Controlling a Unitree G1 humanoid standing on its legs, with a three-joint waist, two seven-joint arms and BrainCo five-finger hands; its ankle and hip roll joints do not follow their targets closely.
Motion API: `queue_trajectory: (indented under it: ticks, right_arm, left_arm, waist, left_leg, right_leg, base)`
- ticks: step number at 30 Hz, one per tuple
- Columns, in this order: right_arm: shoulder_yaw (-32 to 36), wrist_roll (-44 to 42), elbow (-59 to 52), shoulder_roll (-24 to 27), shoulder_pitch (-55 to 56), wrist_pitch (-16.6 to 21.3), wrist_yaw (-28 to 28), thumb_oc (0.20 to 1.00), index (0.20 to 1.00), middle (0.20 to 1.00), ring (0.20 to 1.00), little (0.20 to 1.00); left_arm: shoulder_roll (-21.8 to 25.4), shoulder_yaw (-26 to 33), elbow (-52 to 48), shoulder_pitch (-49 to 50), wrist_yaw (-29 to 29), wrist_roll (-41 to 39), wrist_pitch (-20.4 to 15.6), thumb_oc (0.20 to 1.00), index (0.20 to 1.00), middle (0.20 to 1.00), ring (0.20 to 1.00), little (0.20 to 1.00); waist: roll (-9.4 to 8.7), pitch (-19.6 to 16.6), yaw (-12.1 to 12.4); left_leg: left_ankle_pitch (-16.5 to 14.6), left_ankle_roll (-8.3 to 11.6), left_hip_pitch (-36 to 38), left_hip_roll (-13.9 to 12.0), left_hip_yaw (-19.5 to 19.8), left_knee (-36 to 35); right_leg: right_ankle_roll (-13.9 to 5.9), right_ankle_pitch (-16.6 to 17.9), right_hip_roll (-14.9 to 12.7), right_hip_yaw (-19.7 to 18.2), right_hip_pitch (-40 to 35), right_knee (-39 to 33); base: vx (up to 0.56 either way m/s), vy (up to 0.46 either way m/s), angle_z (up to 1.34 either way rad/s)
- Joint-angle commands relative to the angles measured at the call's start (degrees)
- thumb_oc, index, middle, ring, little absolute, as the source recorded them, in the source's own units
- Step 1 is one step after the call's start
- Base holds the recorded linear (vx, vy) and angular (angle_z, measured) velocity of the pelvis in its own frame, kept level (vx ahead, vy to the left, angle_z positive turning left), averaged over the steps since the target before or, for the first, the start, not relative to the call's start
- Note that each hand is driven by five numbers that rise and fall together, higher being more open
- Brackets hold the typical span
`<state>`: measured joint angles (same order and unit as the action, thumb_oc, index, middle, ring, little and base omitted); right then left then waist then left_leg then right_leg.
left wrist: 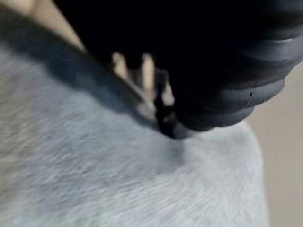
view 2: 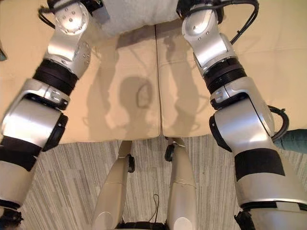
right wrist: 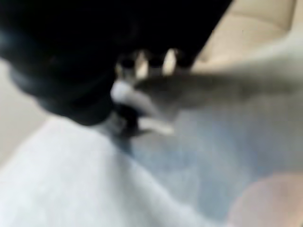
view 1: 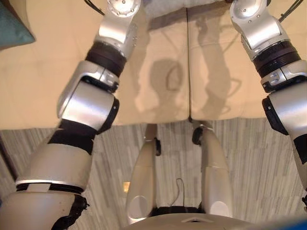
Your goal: Pick up all the scattered cushions and arrange them neatly on the sofa.
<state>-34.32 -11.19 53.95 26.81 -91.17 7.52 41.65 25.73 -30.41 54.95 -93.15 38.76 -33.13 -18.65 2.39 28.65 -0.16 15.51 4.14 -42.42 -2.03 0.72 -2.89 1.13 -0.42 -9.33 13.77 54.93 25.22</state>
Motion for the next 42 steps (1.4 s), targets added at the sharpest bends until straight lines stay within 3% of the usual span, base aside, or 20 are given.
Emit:
queue_trajectory:
  ticks: [1, 5, 6, 7, 9, 10, 12, 15, 17, 18, 19, 20, 21, 22, 23, 25, 37, 42]
  right_arm:
    - [-6.23, 0.72, -3.88, -7.71, -7.47, 4.53, -5.76, 0.200, 0.200, 0.200, 0.200, 0.200]
    - [-6.21, 0.55, -4.40, -7.57, -6.09, 4.32, -6.41, 0.200, 0.200, 0.200, 0.200, 0.200]
    - [-6.09, 1.06, -4.57, -7.53, -5.31, 3.75, -6.97, 0.200, 0.200, 0.200, 0.200, 0.200]
    - [-6.09, 1.08, -4.59, -7.55, -5.25, 3.73, -6.96, 0.200, 0.200, 0.200, 0.200, 0.200]
    - [-6.13, 1.81, -4.45, -7.13, -4.84, 3.09, -7.36, 0.200, 0.200, 0.200, 0.200, 0.200]
    - [-6.64, 2.14, -3.22, -6.72, -5.03, 2.29, -8.28, 0.250, 0.250, 0.250, 0.250, 0.250]
    - [-6.38, 2.22, -2.23, -5.89, -5.25, 1.70, -8.37, 0.495, 0.495, 0.495, 0.495, 0.495]
    - [-6.00, 2.66, -1.94, -4.98, -4.87, 1.45, -8.30, 0.520, 0.520, 0.520, 0.520, 0.520]
    - [-5.66, 3.34, -2.43, -4.18, -4.67, 1.04, -8.19, 0.633, 0.633, 0.633, 0.633, 0.633]
    - [-5.67, 3.36, -2.48, -4.14, -4.77, 1.02, -8.18, 0.715, 0.715, 0.715, 0.715, 0.715]
    - [-5.18, 3.51, -2.72, -2.98, -4.53, 0.89, -8.18, 1.000, 1.000, 1.000, 1.000, 1.000]
    - [-4.97, 3.49, -2.92, -2.84, -4.64, 0.74, -8.05, 1.000, 1.000, 1.000, 1.000, 1.000]
    - [-4.96, 3.50, -2.95, -2.84, -4.45, 0.72, -8.03, 1.000, 1.000, 1.000, 1.000, 1.000]
    - [-4.40, 3.30, -3.07, -2.35, -4.28, 0.75, -7.98, 1.000, 1.000, 1.000, 1.000, 1.000]
    - [-4.08, 3.15, -3.19, -1.99, -3.85, 0.74, -7.94, 1.000, 1.000, 1.000, 1.000, 1.000]
    - [-3.43, 2.73, -3.05, -1.25, -3.18, 0.94, -7.94, 1.000, 1.000, 1.000, 1.000, 1.000]
    - [-1.18, 2.99, -6.48, 2.14, 2.73, 2.13, -9.86, 1.000, 1.000, 1.000, 1.000, 1.000]
    - [0.24, 3.14, -5.99, 6.11, 4.78, 1.81, -10.28, 1.000, 1.000, 1.000, 1.000, 1.000]
  left_arm:
    - [-4.25, -3.48, -2.18, -12.76, -5.13, 1.85, -2.11, 0.200, 0.200, 0.200, 0.200, 0.200]
    - [-3.87, -2.76, -2.22, -10.72, -5.54, 1.88, -1.66, 0.200, 0.200, 0.200, 0.200, 0.200]
    - [-4.63, -1.67, -2.84, -8.33, -5.87, 1.05, -1.88, 0.947, 0.947, 0.947, 0.947, 0.947]
    - [-4.62, -1.65, -2.90, -8.23, -5.87, 1.06, -1.88, 1.000, 1.000, 1.000, 1.000, 1.000]
    - [-5.31, -0.42, -3.97, -5.12, -5.92, 0.90, -2.03, 1.000, 1.000, 1.000, 1.000, 1.000]
    - [-6.05, -0.06, -4.52, -3.24, -6.53, 0.78, -2.22, 1.000, 1.000, 1.000, 1.000, 1.000]
    - [-8.30, 0.95, -5.79, -0.37, -6.79, -0.26, -2.63, 1.000, 1.000, 1.000, 1.000, 1.000]
    - [-9.72, 2.14, -7.10, 2.14, -6.90, -0.46, -2.84, 1.000, 1.000, 1.000, 1.000, 1.000]
    - [-11.03, 3.27, -8.04, 4.61, -6.85, -1.22, -3.31, 1.000, 1.000, 1.000, 1.000, 1.000]
    - [-10.98, 3.29, -8.09, 4.53, -6.80, -1.19, -3.28, 1.000, 1.000, 1.000, 1.000, 1.000]
    - [-11.40, 4.13, -8.80, 5.92, -7.16, -2.21, -3.81, 1.000, 1.000, 1.000, 1.000, 1.000]
    - [-11.96, 4.47, -9.14, 6.53, -7.27, -2.92, -3.94, 1.000, 1.000, 1.000, 1.000, 1.000]
    - [-12.02, 4.45, -9.22, 6.74, -7.28, -2.93, -3.94, 1.000, 1.000, 1.000, 1.000, 1.000]
    - [-12.39, 5.00, -9.53, 7.59, -7.39, -3.72, -4.12, 1.000, 1.000, 1.000, 1.000, 1.000]
    - [-12.36, 4.97, -9.80, 8.23, -7.69, -3.51, -3.92, 1.000, 1.000, 1.000, 1.000, 1.000]
    - [-11.42, 4.59, -9.89, 8.75, -8.00, -2.35, -3.43, 1.000, 1.000, 1.000, 1.000, 1.000]
    - [2.69, 4.56, -7.41, 9.62, -7.51, 3.44, -1.48, 1.000, 1.000, 1.000, 1.000, 1.000]
    - [7.92, 8.75, -7.48, 13.88, -6.05, 3.67, -1.44, 1.000, 1.000, 1.000, 1.000, 1.000]
  waist:
    - [-0.74, -1.51, 0.59]
    - [-0.48, -1.38, 0.56]
    - [-0.19, -1.21, 0.43]
    - [-0.19, -1.25, 0.43]
    - [-0.29, -0.93, 0.54]
    - [-0.36, -0.76, 0.44]
    - [-0.37, 0.13, 0.45]
    - [-0.36, 0.80, 0.58]
    - [-0.65, 1.14, 0.53]
    - [-0.65, 1.09, 0.54]
    - [-0.80, 1.14, 0.40]
    - [-0.83, 1.10, 0.40]
    - [-0.83, 1.14, 0.42]
    - [-0.76, 1.11, 0.36]
    - [-0.74, 1.14, 0.31]
    - [-0.71, 1.14, 0.43]
    - [-0.56, 1.15, -0.19]
    - [-0.20, 1.15, -0.20]
  left_leg:
    - [-6.11, 4.09, 7.19, 1.21, 3.96, -2.11]
    - [-5.69, 4.42, 6.02, 1.37, 5.04, -2.11]
    - [-5.49, 4.25, 5.54, 1.55, 4.96, -2.11]
    - [-5.49, 4.25, 5.55, 1.55, 4.95, -2.11]
    - [-5.54, 3.99, 5.76, 1.61, 5.00, -2.11]
    - [-5.86, 3.80, 6.03, 1.52, 4.49, -2.11]
    - [-5.76, 3.67, 6.40, 1.58, 4.18, -2.11]
    - [-5.90, 3.51, 7.26, 1.57, 4.15, -2.11]
    - [-4.72, 3.16, 6.76, 1.72, 3.45, -2.11]
    - [-5.92, 3.24, 7.46, 1.64, 3.56, -2.11]
    - [-4.75, 3.18, 6.74, 1.80, 2.96, -2.11]
    - [-6.02, 3.16, 7.41, 1.74, 3.13, -2.11]
    - [-4.83, 3.07, 6.70, 1.82, 2.99, -2.09]
    - [-5.99, 3.09, 7.53, 1.83, 3.09, -2.11]
    - [-4.90, 3.02, 6.87, 1.92, 2.82, -2.06]
    - [-4.96, 2.85, 7.27, 1.94, 2.76, -1.93]
    - [-5.96, 2.12, 10.20, 2.38, 1.59, -1.51]
    - [-6.51, 1.88, 11.25, 2.59, 1.33, -0.61]
  right_leg:
    - [-11.62, 3.80, -1.50, -2.25, -5.51, -10.62]
    - [-11.43, 3.79, -1.31, -1.88, -4.77, -10.86]
    - [-11.33, 3.67, -1.27, -2.14, -4.21, -10.71]
    - [-11.33, 3.67, -1.27, -2.15, -4.21, -10.69]
    - [-11.16, 3.52, -1.25, -2.56, -3.71, -9.87]
    - [-11.21, 3.44, -1.54, -2.88, -3.39, -9.26]
    - [-11.13, 3.24, -1.81, -3.03, -3.58, -8.87]
    - [-10.99, 3.00, -1.90, -3.15, -3.92, -8.23]
    - [-10.71, 5.18, -2.30, -3.02, -3.16, -8.44]
    - [-11.21, 3.54, -2.16, -3.41, -3.78, -8.22]
    - [-10.88, 5.41, -2.60, -3.08, -3.25, -8.60]
    - [-11.37, 3.71, -2.53, -3.49, -3.95, -8.45]
    - [-10.87, 5.35, -2.65, -3.14, -3.31, -8.66]
    - [-11.37, 3.79, -2.60, -3.52, -3.85, -8.12]
    - [-10.87, 5.37, -2.85, -3.10, -3.31, -8.43]
    - [-10.82, 5.32, -3.04, -3.12, -3.65, -8.44]
    - [-11.05, 5.65, -3.52, -3.93, -6.41, -8.77]
    - [-10.95, 5.53, -3.79, -4.10, -7.52, -8.51]
  base:
    - [0.00, 0.000, 0.00]
    - [0.00, 0.009, 0.01]
    - [0.01, 0.028, 0.04]
    - [0.01, 0.046, 0.04]
    - [-0.01, 0.031, 0.03]
    - [0.00, 0.000, 0.00]
    - [0.00, 0.000, 0.00]
    - [0.00, 0.000, 0.00]
    - [-0.04, 0.012, 0.00]
    - [-0.09, 0.029, 0.01]
    - [0.06, 0.004, 0.01]
    - [-0.08, 0.014, 0.02]
    - [0.06, 0.007, 0.01]
    - [-0.08, 0.017, 0.01]
    - [0.00, 0.000, 0.00]
    - [-0.05, 0.011, 0.01]
    - [-0.02, 0.024, -0.01]
    - [0.00, 0.000, 0.00]
